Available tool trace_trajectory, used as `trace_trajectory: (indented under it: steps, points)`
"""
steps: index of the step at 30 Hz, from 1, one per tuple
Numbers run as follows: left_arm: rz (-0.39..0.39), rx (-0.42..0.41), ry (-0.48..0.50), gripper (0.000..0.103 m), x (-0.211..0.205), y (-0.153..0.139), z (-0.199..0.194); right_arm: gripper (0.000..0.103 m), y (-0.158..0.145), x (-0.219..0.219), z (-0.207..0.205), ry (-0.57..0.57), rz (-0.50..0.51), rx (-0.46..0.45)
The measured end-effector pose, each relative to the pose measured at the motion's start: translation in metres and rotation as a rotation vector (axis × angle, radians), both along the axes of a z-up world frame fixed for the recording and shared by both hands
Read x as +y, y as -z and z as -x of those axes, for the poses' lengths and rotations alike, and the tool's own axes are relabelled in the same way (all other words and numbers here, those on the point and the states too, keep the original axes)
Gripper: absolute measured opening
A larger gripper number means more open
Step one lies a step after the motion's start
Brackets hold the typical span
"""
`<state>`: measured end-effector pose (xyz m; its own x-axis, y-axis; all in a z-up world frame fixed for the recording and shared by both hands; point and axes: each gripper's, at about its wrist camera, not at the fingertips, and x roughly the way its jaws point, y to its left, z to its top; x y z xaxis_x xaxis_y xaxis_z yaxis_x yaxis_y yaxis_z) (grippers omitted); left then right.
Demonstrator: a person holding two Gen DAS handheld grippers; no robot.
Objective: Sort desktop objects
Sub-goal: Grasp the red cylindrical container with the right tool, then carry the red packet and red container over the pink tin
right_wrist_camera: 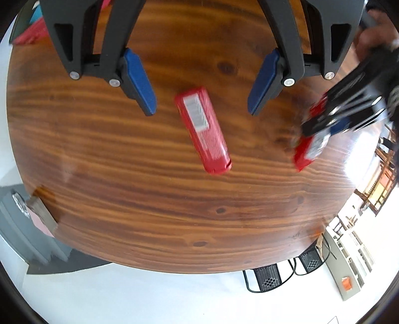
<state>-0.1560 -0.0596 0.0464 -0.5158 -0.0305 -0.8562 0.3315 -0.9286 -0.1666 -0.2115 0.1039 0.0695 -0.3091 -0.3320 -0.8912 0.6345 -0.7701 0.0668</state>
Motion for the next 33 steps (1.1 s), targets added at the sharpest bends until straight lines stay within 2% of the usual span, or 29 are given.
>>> trace_trajectory:
  steps: [10,13,15,17,18,19,20,21,25,27,33]
  points:
    - [-0.032,-0.019,-0.023,0.031,-0.001,-0.004,-0.037,0.079,0.026,-0.027,0.013,-0.041,-0.052,-0.028]
    - [-0.028,-0.034,-0.021,0.031,0.002,-0.002,-0.044,0.079,0.032,-0.033,0.005,-0.063,-0.102,0.022]
    - [-0.028,-0.043,-0.025,0.031,0.003,-0.002,-0.049,0.079,0.032,-0.033,0.001,-0.083,-0.096,0.029]
    - [-0.031,-0.046,-0.028,0.031,0.004,-0.003,-0.054,0.075,0.031,-0.033,-0.003,-0.100,-0.089,0.039]
    - [-0.030,-0.046,-0.030,0.031,0.005,-0.005,-0.056,0.067,0.030,-0.033,-0.005,-0.109,-0.086,0.043]
    - [-0.029,-0.045,-0.031,0.031,0.006,-0.006,-0.059,0.051,0.028,-0.033,-0.007,-0.115,-0.085,0.045]
    - [-0.029,-0.045,-0.032,0.031,0.008,-0.008,-0.061,0.041,0.027,-0.034,-0.009,-0.121,-0.086,0.042]
    - [-0.029,-0.045,-0.032,0.031,0.010,-0.010,-0.063,0.035,0.027,-0.034,-0.012,-0.128,-0.091,0.031]
    - [-0.022,-0.043,-0.026,0.031,0.018,-0.017,-0.071,0.035,0.027,-0.023,-0.025,-0.149,-0.090,0.004]
    - [-0.016,-0.042,-0.023,0.031,0.023,-0.021,-0.076,0.035,0.024,-0.010,-0.031,-0.138,-0.059,-0.046]
    - [-0.007,-0.044,-0.013,0.031,0.040,-0.034,-0.093,0.035,0.005,0.045,-0.053,-0.074,0.039,-0.120]
